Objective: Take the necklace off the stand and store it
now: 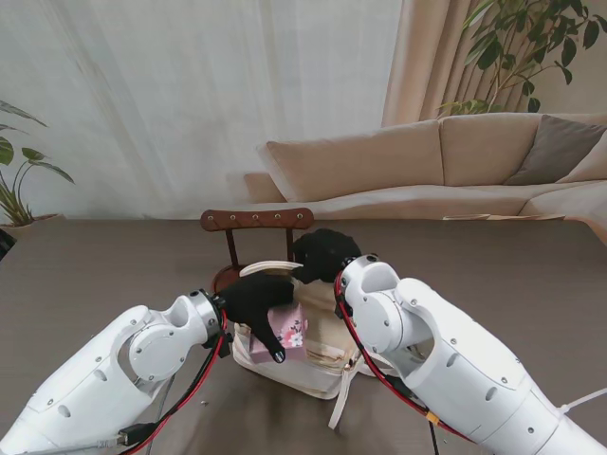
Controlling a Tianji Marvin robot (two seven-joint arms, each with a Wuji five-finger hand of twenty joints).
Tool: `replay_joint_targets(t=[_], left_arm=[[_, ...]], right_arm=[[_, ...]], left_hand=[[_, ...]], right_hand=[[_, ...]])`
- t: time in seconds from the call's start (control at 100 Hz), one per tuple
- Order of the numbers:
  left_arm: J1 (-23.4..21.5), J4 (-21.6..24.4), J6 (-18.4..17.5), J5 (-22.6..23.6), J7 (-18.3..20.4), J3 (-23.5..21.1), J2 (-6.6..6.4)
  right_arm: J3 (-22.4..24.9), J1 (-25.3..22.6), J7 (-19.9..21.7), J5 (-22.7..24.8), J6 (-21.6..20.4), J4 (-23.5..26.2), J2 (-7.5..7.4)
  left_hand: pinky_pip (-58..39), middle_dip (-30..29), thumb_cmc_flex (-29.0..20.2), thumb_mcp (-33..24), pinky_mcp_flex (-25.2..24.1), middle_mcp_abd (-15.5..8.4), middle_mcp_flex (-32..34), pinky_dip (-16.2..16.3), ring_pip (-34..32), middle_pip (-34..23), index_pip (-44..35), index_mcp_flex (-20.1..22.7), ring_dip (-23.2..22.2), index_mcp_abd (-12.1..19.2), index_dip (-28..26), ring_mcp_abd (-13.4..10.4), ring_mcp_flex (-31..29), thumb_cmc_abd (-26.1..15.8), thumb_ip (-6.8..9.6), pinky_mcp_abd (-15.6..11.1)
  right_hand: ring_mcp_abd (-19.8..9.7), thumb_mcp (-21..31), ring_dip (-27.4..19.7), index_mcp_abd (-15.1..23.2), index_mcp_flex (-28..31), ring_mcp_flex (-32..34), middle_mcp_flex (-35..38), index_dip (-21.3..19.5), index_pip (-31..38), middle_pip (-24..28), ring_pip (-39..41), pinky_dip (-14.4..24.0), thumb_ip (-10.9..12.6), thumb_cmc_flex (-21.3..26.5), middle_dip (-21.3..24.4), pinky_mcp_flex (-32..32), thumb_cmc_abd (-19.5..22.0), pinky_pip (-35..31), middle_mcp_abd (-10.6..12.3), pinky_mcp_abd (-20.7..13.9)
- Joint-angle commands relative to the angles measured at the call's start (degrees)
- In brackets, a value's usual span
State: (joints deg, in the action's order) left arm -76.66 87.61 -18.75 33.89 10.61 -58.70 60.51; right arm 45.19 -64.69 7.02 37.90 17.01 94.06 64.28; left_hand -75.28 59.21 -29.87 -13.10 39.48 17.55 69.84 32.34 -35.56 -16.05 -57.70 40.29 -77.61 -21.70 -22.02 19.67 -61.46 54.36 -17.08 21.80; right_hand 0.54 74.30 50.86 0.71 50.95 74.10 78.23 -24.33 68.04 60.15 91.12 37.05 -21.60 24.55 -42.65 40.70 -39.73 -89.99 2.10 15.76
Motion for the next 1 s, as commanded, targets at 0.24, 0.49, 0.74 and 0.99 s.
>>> replay_joint_targets(t=[0.24, 0.49, 0.74, 0.99], left_arm=[[-1.08, 3.02, 10.53, 4.74, -1.72, 1.15, 0.84], [0.64, 4.1, 22.01, 6.95, -1.7, 5.0, 1.33], [1.4, 5.77, 27.93, 6.18, 0.55, 6.47, 1.31], [0.81, 7.53, 30.93, 3.74, 2.68, 6.19, 1.15]], right_arm=[[0.82, -0.79, 1.34, -0.27, -0.7, 0.93, -0.06], [1.08, -0.98, 1.64, -0.69, -0.77, 1.14, -0.13], [1.53, -1.35, 2.17, -0.83, -1.27, 1.19, -0.33], [1.59, -1.45, 2.36, -0.99, -1.33, 1.19, -0.38]], left_hand=[[-0.18, 0.99, -25.72, -41.66, 1.3, -4.9, 1.87, 0.44, -13.55, -1.97, -24.97, 2.38, -2.82, 7.76, -4.44, -7.53, -4.8, -9.08, 5.28, -2.52], [-0.54, 0.92, -24.31, -42.24, 1.9, -4.74, 1.61, 0.24, -14.24, -2.04, -24.71, 1.43, -2.99, 6.48, -4.55, -8.5, -4.72, -10.12, 4.82, -2.63], [1.82, -20.29, -17.21, -36.91, -2.24, 0.25, -8.43, 0.09, -7.3, -5.42, -4.47, -0.25, -1.87, 5.39, -8.67, -5.05, -0.59, -12.91, 5.32, -1.06], [7.46, -29.23, -3.82, -35.14, -8.81, 4.63, -14.31, -0.21, 8.93, -0.21, 27.9, 1.72, 4.42, -0.72, -7.96, 4.37, 4.79, -21.81, 11.17, 2.73]], right_hand=[[-6.46, 4.2, 0.85, 1.97, 1.74, 1.45, 5.03, -0.82, 1.43, 3.84, 3.25, 2.12, 0.4, 2.29, -0.7, 23.44, -0.34, -3.36, -1.75, -1.02], [-6.42, 4.3, 0.82, 1.93, 1.84, 1.45, 5.03, -0.87, 1.36, 3.96, 3.11, 2.12, 0.39, 2.26, -0.71, 23.44, -0.43, -3.33, -1.77, -1.04], [-6.41, 4.35, 0.86, 1.87, 1.93, 1.45, 5.04, -0.97, 1.3, 4.03, 3.15, 2.09, 0.37, 2.28, -0.71, 23.42, -0.48, -3.24, -1.8, -1.04], [-6.49, 4.34, 0.88, 1.92, 2.0, 1.46, 5.03, -1.04, 1.22, 4.12, 3.2, 2.08, 0.37, 2.28, -0.74, 23.4, -0.48, -3.22, -1.76, -1.07]])
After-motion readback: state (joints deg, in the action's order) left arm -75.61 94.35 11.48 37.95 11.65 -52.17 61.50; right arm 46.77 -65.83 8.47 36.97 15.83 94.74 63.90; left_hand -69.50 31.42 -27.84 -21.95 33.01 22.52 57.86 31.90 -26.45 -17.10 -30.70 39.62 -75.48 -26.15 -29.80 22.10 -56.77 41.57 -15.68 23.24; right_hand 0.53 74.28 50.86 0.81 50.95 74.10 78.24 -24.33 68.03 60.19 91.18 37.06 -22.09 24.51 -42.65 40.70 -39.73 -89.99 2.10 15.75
